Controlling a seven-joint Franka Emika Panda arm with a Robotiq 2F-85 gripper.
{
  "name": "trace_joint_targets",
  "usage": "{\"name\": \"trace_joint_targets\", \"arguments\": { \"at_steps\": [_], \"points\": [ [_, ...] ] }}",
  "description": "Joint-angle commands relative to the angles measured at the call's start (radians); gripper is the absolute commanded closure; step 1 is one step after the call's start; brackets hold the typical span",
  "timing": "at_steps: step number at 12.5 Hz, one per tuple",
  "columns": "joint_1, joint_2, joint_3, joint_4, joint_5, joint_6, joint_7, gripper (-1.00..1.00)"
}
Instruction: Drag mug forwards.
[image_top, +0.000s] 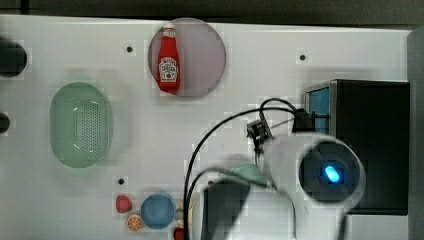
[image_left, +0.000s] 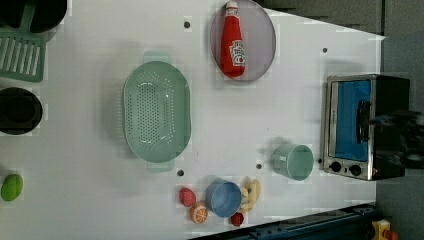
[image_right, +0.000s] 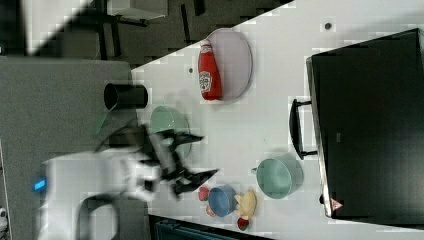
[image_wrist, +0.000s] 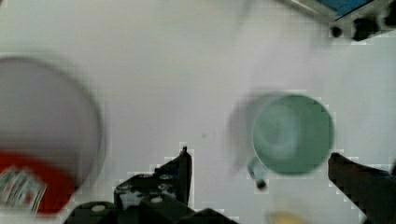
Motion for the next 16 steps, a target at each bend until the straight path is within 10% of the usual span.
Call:
{"name": "trace_joint_targets", "arguments": {
  "at_steps": [1,10,16],
  "points": [
    [0.010,0.118,-0.037,-0.122,0.011,0.141,0.227,-1.00],
    [0.015,0.486,-0.023,-0.138,0.014,0.515,0.518,-0.93],
    [0.015,0.491,-0.018,-0.142,0.023,0.511,0.517,0.51]
  ]
}}
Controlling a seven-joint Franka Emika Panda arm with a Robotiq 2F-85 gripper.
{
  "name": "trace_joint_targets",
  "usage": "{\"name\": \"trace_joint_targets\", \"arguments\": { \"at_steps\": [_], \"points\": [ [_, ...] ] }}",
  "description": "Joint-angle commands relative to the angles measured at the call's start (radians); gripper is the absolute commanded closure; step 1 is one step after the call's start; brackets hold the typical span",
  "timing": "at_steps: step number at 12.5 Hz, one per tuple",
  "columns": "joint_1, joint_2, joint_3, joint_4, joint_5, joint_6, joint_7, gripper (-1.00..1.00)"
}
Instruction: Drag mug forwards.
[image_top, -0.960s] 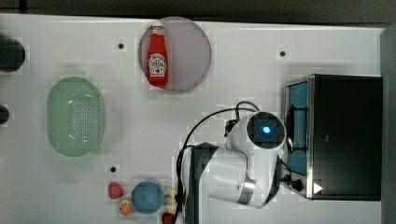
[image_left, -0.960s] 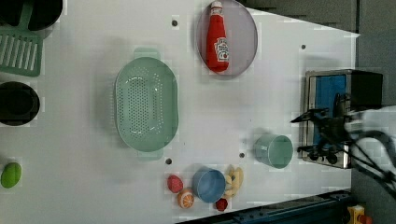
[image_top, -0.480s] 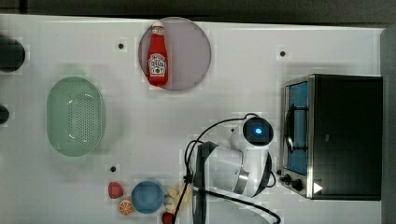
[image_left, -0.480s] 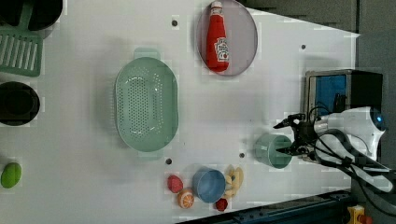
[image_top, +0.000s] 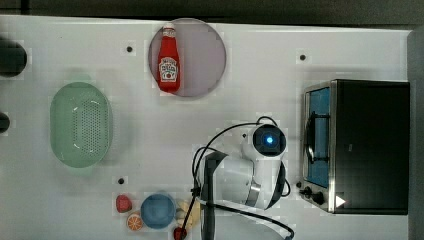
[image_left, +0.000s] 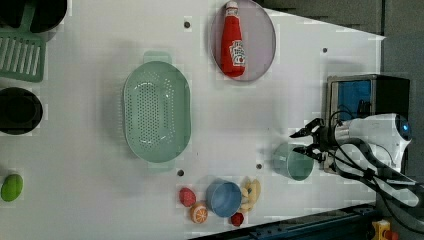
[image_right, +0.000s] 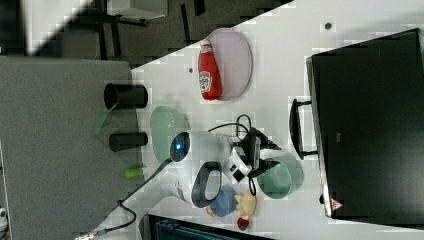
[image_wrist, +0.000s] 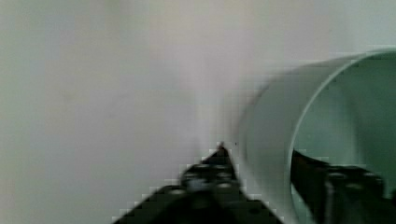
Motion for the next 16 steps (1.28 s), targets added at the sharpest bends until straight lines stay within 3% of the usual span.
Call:
{"name": "trace_joint_targets", "arguments": {
  "at_steps": [1,6,16],
  "points": [
    [-0.011,-0.015,0.015,0.023,-0.012,0.011,0.033,0.65],
    [-0.009,0.058,0.028,0.137,-0.012,0.008,0.034,0.65],
    [-0.006,0.301,0.052,0.580,-0.012,-0.165,0.034,0.65]
  ]
}}
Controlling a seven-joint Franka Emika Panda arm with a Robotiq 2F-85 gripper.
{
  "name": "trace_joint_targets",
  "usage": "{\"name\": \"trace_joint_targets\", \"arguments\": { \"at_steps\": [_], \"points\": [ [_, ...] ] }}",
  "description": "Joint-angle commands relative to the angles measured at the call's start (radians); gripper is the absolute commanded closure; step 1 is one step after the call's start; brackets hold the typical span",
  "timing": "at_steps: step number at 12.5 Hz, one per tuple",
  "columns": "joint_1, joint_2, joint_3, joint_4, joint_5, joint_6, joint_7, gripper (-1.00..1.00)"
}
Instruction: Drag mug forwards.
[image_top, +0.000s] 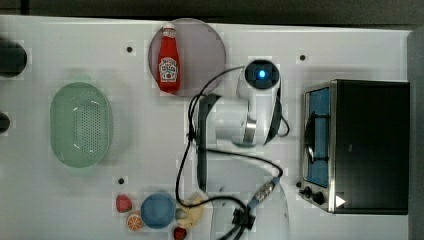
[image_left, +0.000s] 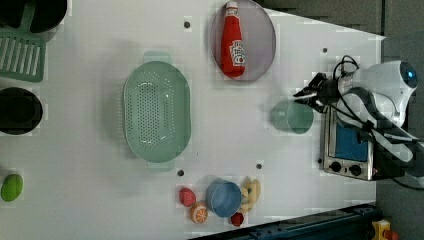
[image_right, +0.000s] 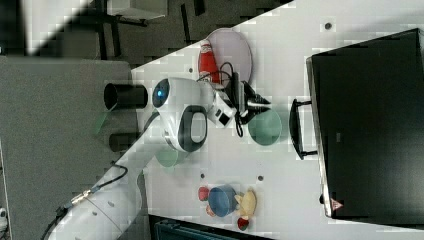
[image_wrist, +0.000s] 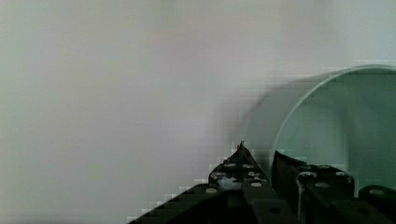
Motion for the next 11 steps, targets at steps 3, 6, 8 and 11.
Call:
{"name": "trace_joint_targets", "arguments": {
  "at_steps": [3,6,8,11],
  "points": [
    [-0.004,0.116,-0.013,0.197,0.007,-0.035,0.013,0.65],
    [-0.004,0.175,-0.013,0.299,0.007,-0.063,0.013,0.65],
    [-0.004,0.208,-0.013,0.360,0.007,-0.076,0.013,0.65],
    [-0.002,0.262,-0.010,0.453,0.007,-0.076,0.013,0.65]
  ]
}}
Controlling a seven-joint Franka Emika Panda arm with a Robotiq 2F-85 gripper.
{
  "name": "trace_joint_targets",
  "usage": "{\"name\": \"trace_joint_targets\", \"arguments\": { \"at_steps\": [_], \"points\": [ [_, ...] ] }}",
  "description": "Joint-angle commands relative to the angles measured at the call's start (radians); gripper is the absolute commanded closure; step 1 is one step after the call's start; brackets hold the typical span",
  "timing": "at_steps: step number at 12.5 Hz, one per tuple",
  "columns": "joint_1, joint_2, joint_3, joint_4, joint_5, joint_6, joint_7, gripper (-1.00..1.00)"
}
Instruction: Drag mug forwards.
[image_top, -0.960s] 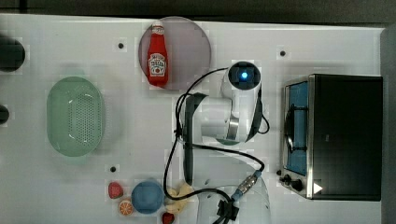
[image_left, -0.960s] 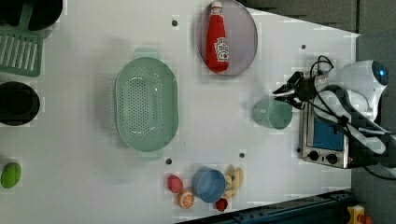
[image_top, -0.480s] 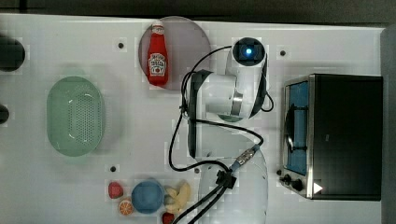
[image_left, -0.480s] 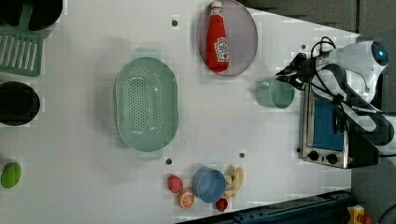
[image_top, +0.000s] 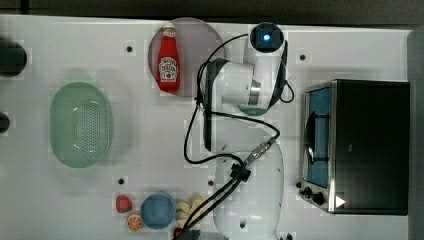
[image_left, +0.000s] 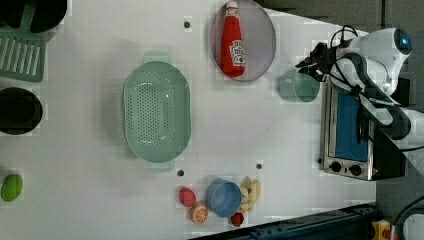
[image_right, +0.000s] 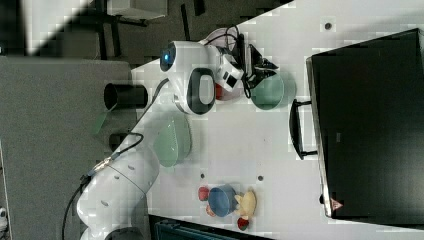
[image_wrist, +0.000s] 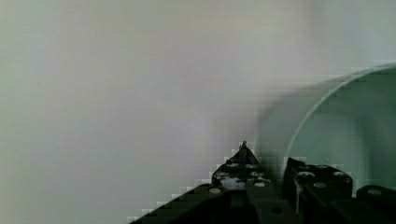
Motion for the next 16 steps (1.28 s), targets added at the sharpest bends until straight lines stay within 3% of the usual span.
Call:
{"name": "trace_joint_targets", "arguments": {
  "at_steps": [1,5,9,12,16],
  "points": [
    [0.003,0.009,0.010,0.086,0.000,-0.014,0.009,0.65],
    [0.002,0.058,0.007,0.165,0.000,-0.014,0.009,0.57],
    [0.007,-0.009,0.007,0.151,0.000,-0.007,0.001,-0.32],
    [0.030,-0.120,0.010,0.044,0.000,-0.022,-0.043,-0.98],
    [0.074,-0.276,0.011,-0.130,-0.002,-0.022,-0.052,-1.00]
  ]
}}
